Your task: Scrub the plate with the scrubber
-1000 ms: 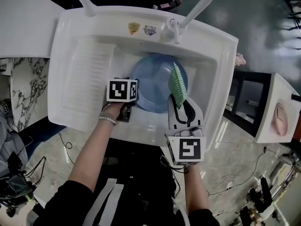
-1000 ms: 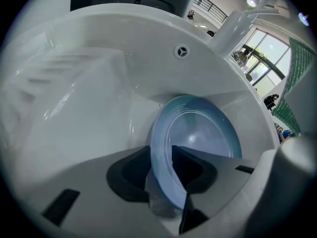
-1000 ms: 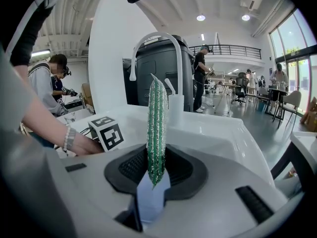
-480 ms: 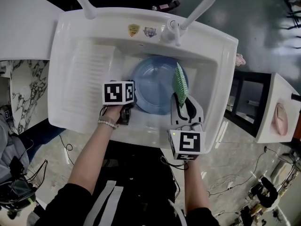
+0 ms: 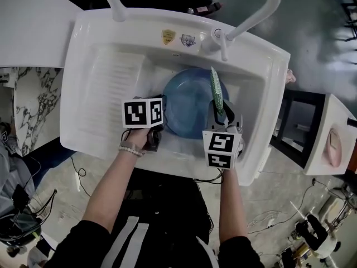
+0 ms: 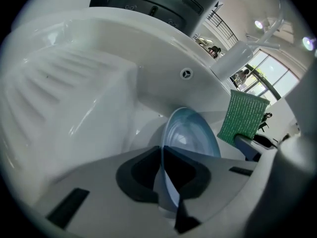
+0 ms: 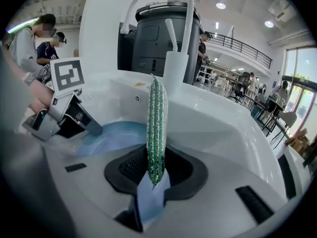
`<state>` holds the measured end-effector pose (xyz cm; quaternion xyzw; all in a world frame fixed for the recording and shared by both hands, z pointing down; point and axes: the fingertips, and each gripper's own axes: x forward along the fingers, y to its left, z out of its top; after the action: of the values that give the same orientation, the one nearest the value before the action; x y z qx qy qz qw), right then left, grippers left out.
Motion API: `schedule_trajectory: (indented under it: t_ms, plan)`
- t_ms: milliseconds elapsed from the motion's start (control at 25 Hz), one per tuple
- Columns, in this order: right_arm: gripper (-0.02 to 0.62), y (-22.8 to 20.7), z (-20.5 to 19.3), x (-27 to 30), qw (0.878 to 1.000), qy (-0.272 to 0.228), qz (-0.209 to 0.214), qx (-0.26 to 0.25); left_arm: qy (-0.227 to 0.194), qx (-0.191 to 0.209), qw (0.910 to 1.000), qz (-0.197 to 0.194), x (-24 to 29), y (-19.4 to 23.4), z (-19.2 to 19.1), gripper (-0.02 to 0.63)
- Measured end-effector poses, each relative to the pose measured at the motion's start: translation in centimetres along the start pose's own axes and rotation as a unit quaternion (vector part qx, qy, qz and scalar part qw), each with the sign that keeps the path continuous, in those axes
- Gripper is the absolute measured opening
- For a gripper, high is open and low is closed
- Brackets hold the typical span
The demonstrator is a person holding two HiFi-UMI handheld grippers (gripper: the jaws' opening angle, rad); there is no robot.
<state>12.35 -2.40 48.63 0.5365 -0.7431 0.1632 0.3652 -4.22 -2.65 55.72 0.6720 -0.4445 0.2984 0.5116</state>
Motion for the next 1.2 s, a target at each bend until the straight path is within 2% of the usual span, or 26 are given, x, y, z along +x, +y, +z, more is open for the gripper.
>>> schedule_trajectory:
  t_ms: [240, 600, 880, 1200]
  plan:
    - [0.092, 0.2, -1.6, 2.8, 0.992, 0.075, -0.014, -0.096, -0.004, -0.01, 0.9999, -0.01, -0.1, -0.1, 0.2, 0.024]
    - [0.092, 0.1, -3.8, 5.4, 0.976, 0.144, -0.028, -0.162, -0.009, -0.008, 0.9994, -0.032, -0.3, -0.5, 0.7, 0.025]
    - [0.092, 0.9, -3.6, 6.8, 0.961, 0.165, -0.032, -0.219, -0.006, 0.009, 0.9988, -0.047, -0.2, -0.8, 0.6, 0.028]
    - [0.092, 3.2, -2.8, 7.8, 0.943, 0.152, 0.008, -0.298, -0.02, -0.009, 0.9974, -0.068, -0.3, -0.5, 1.1, 0.031]
